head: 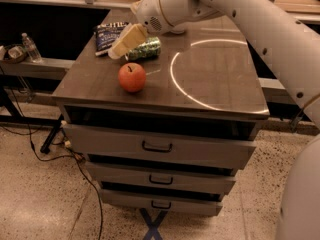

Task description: Knock green can over

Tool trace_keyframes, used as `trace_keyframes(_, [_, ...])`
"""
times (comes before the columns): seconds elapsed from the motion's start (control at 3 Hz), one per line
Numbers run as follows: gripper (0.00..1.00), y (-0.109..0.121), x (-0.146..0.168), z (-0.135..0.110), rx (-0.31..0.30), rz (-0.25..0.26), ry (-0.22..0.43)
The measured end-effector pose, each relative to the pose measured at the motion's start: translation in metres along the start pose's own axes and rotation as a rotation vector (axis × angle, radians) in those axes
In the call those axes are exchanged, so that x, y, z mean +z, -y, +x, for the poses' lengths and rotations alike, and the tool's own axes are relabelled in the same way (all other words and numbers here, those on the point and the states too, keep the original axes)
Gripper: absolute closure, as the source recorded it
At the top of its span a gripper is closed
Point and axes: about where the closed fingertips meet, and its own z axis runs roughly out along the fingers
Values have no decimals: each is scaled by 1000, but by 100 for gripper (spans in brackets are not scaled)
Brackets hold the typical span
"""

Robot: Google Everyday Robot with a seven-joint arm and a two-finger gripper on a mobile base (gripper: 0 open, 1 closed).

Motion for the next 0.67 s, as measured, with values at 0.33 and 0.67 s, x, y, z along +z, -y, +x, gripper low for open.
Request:
trace_keyframes(0.33, [0, 36, -40, 12, -29, 73, -18])
trace_keyframes(0.67, [0, 80, -102, 22, -65, 183, -59])
